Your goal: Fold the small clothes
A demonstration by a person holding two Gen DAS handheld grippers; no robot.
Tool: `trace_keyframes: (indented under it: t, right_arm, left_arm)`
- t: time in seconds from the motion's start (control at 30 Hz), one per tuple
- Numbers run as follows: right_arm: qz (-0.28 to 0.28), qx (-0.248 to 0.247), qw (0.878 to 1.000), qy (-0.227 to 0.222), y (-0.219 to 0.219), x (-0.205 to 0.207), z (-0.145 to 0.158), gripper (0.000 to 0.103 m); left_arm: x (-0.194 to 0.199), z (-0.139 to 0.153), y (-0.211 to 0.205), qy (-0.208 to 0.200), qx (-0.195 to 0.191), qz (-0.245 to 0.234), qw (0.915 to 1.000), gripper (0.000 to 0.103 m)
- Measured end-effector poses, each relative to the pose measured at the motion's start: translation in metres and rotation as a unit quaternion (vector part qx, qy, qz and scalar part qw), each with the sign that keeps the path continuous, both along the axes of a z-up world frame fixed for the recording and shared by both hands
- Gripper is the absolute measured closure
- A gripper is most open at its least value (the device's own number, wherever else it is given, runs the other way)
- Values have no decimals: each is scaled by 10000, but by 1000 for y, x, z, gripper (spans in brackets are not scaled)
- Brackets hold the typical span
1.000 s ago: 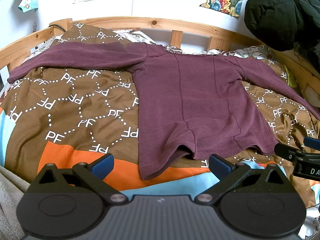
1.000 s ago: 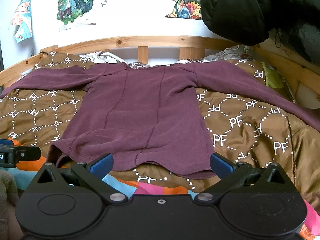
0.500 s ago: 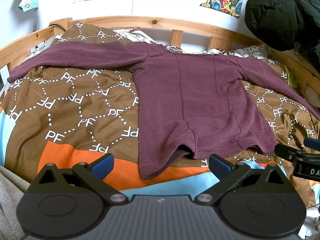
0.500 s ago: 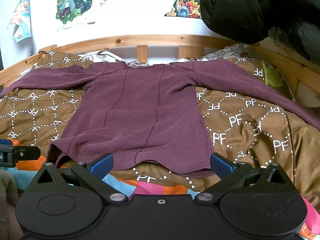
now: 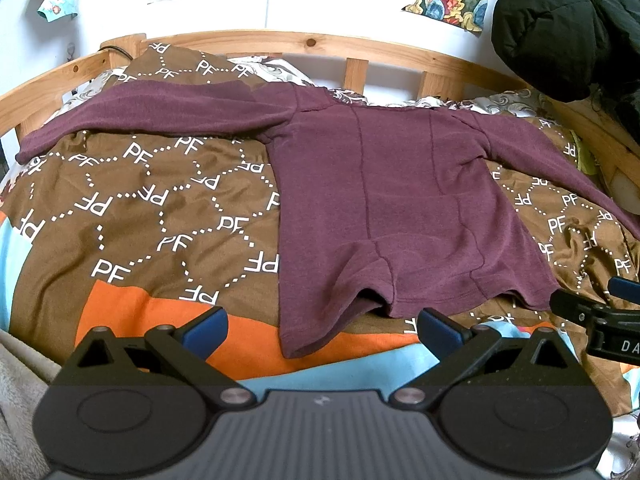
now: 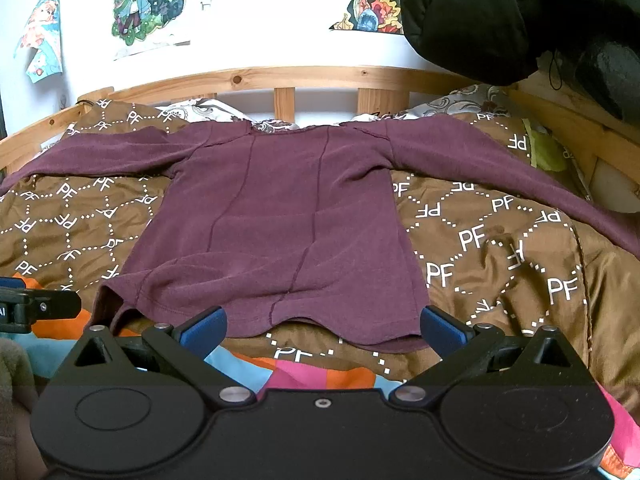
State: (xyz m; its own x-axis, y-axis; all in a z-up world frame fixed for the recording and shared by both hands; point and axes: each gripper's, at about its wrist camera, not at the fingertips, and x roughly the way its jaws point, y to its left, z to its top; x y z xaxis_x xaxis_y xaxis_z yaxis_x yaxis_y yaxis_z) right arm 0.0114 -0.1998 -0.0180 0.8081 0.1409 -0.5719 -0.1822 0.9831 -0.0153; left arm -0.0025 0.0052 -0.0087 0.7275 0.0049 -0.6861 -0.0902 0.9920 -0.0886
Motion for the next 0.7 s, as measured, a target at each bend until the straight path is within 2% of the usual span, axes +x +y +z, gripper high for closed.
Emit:
trace_keyframes:
  t: [0.7]
  right_arm:
    - [18, -10, 10000, 42, 1, 1, -1, 1]
  left_arm:
    - [0, 3, -3, 16, -10, 0, 10000, 1]
